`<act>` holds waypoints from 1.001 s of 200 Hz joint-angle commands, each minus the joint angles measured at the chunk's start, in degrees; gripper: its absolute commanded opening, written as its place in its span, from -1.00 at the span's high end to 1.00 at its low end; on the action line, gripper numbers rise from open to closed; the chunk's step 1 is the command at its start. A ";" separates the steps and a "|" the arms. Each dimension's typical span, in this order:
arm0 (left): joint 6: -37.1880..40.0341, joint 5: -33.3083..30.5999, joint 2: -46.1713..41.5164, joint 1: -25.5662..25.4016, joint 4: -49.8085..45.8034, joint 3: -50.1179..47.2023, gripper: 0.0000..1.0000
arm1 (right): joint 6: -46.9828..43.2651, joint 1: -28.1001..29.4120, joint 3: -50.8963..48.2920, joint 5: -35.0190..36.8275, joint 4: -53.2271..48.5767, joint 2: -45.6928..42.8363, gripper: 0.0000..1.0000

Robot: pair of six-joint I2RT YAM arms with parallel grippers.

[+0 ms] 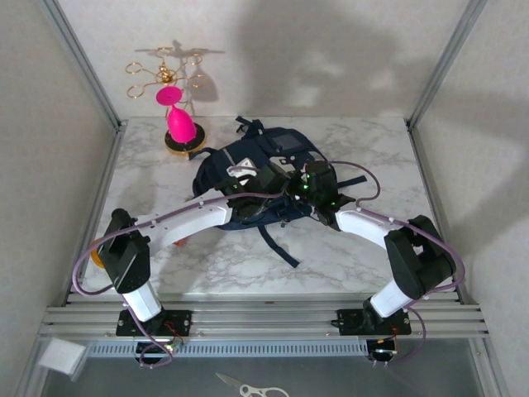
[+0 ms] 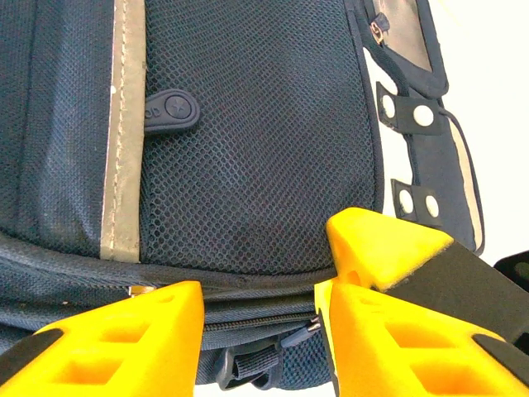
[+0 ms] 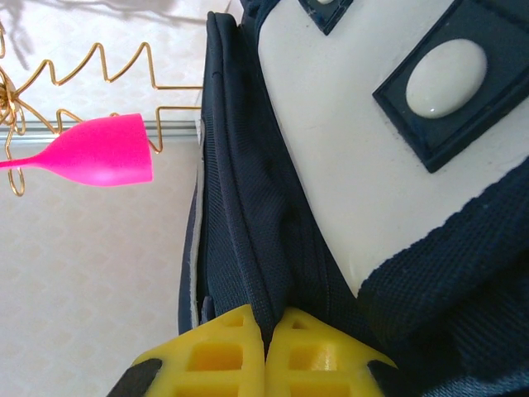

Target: Pack books, pencil case, and school supplies into a backpack

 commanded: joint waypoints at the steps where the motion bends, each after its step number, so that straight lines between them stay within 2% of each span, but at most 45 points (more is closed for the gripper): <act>1: -4.52 -3.22 0.77 -0.14 -3.23 -0.94 0.13 | -0.38 1.24 2.68 -2.88 5.99 -0.47 1.00; 90: -6.12 -5.13 -2.45 -1.64 -3.94 -3.36 0.19 | -0.38 1.24 3.04 -3.35 6.43 0.44 1.00; 135: -6.32 -6.47 0.47 -1.46 -7.05 -1.03 0.22 | -0.14 1.42 2.70 -3.35 6.60 0.21 1.00; 200: -6.54 -5.25 2.21 -1.54 -7.95 -0.38 0.25 | -0.05 1.43 2.73 -3.01 6.39 0.08 1.00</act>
